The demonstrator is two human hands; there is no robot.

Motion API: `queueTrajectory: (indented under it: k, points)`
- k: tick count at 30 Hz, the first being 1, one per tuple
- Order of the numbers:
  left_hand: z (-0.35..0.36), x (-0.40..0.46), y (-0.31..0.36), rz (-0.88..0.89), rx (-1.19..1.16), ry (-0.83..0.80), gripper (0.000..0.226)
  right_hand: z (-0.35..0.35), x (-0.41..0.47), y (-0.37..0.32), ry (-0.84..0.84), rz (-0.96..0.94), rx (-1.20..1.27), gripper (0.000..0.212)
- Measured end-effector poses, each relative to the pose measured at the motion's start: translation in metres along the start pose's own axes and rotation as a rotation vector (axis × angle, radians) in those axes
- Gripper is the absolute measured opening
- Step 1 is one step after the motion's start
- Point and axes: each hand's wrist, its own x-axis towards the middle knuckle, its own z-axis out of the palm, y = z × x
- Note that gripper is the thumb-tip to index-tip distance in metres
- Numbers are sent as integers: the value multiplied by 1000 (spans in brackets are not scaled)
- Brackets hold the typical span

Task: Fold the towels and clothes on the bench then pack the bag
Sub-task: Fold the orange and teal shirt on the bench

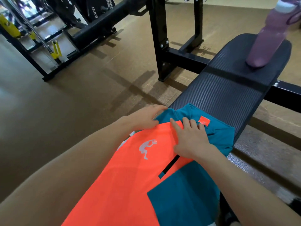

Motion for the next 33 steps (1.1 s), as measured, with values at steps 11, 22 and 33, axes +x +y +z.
queueTrajectory:
  k: [11,22,33]
  points:
    - [-19,51,20,34,94,-104,25,0,0,4,20,-32,-4,92]
    - [-26,27,2,82,224,-70,37,-3,2,6,-38,-29,9,94]
    - [-22,-14,-52,-39,452,-5,7,-6,4,7,-80,-26,-14,91]
